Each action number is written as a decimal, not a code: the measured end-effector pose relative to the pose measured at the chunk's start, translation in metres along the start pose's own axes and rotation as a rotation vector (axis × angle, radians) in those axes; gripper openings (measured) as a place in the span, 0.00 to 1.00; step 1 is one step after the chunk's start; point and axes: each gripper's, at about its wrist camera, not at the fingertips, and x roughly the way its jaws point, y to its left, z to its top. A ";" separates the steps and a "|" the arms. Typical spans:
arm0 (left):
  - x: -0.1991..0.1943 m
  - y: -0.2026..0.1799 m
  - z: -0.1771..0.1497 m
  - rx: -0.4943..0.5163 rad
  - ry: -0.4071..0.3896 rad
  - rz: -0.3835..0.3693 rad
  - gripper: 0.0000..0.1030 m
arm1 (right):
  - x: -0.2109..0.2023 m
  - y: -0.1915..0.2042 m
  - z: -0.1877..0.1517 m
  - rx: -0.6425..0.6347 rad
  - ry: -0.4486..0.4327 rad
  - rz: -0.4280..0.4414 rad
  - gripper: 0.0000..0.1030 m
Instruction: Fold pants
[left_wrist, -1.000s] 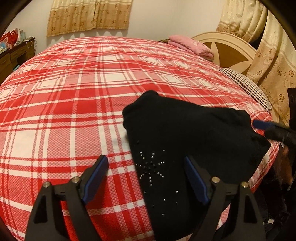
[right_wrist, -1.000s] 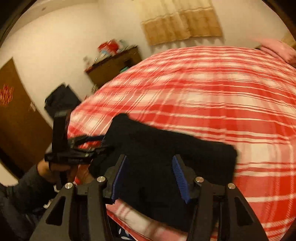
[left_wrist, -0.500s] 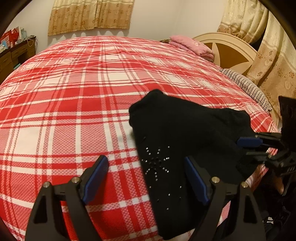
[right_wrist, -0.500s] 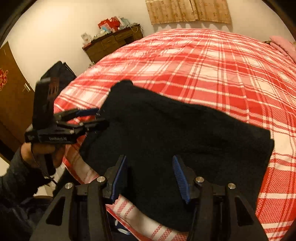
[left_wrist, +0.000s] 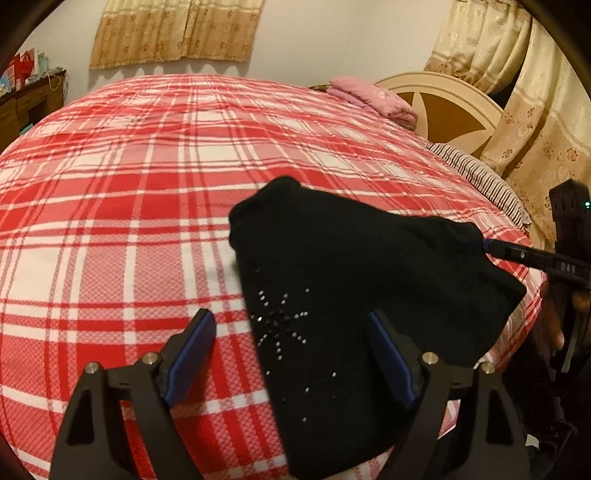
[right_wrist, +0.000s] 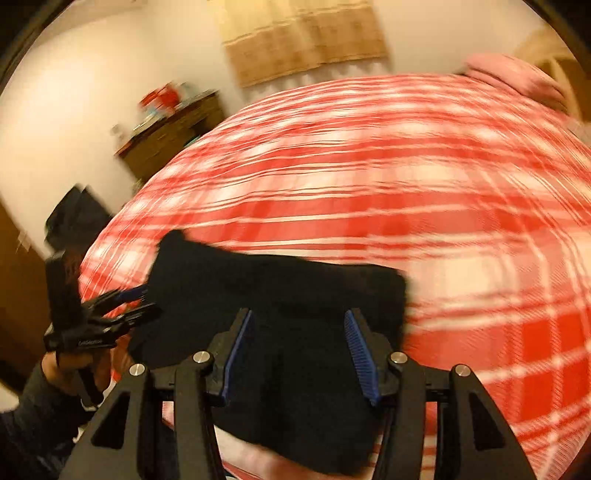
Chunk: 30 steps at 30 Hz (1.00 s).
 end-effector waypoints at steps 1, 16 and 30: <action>0.001 0.000 0.001 -0.003 0.001 -0.003 0.84 | -0.003 -0.010 -0.002 0.024 -0.001 -0.013 0.51; 0.014 -0.006 0.011 -0.012 -0.011 -0.094 0.74 | 0.030 -0.035 -0.015 0.172 0.062 0.139 0.50; -0.005 0.008 0.006 -0.076 -0.063 -0.195 0.16 | -0.003 0.018 0.010 0.022 -0.026 0.279 0.27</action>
